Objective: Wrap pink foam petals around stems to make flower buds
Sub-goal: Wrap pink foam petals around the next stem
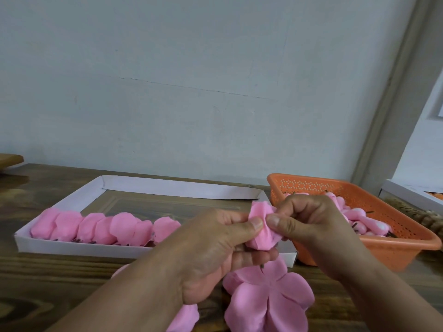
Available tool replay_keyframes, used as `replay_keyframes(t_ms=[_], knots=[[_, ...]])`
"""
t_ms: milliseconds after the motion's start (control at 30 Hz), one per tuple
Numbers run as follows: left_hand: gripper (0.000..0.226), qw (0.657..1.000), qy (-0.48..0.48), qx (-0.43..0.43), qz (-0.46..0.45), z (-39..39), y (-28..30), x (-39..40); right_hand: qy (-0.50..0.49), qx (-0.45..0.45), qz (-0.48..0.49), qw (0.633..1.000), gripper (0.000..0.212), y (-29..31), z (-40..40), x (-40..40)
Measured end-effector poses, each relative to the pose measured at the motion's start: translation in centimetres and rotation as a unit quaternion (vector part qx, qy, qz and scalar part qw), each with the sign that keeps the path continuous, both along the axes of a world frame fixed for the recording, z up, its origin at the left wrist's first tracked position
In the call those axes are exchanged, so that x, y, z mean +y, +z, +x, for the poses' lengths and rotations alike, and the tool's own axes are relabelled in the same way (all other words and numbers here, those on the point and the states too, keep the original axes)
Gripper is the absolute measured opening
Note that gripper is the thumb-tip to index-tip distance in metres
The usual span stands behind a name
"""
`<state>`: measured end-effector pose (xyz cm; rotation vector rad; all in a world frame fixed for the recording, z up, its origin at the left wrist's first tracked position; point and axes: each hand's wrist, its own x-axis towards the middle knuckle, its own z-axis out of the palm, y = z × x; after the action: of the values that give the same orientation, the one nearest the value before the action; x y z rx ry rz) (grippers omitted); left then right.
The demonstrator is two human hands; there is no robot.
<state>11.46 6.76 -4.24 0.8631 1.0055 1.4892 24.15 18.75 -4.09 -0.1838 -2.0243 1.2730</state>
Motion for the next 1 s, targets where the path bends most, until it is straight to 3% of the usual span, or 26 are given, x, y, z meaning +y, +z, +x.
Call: replay_keyframes(t_ms=[233,467,700,833,1000], knots=[[0.024,1.000,0.013,-0.005,0.004,-0.3,-0.1,0.2,-0.018,-0.049,-0.001,0.999,0.009,0.3,0.3,-0.2],[0.026,0.999,0.032,0.033,0.001,-0.4,-0.7,0.5,-0.115,-0.066,0.043,0.990,0.027,0.4,-0.4,-1.1],[0.023,0.996,0.062,0.062,0.018,-0.2,-0.9,0.7,-0.198,-0.043,0.092,0.975,0.029,0.1,-1.0,-2.1],[0.020,0.994,0.086,0.066,0.014,0.2,-1.3,0.7,-0.204,-0.040,0.057,0.977,0.038,-0.2,-1.4,-2.4],[0.018,0.991,0.113,0.068,0.014,0.5,-1.3,0.8,-0.237,-0.039,0.064,0.969,0.025,-0.1,-1.5,-2.9]])
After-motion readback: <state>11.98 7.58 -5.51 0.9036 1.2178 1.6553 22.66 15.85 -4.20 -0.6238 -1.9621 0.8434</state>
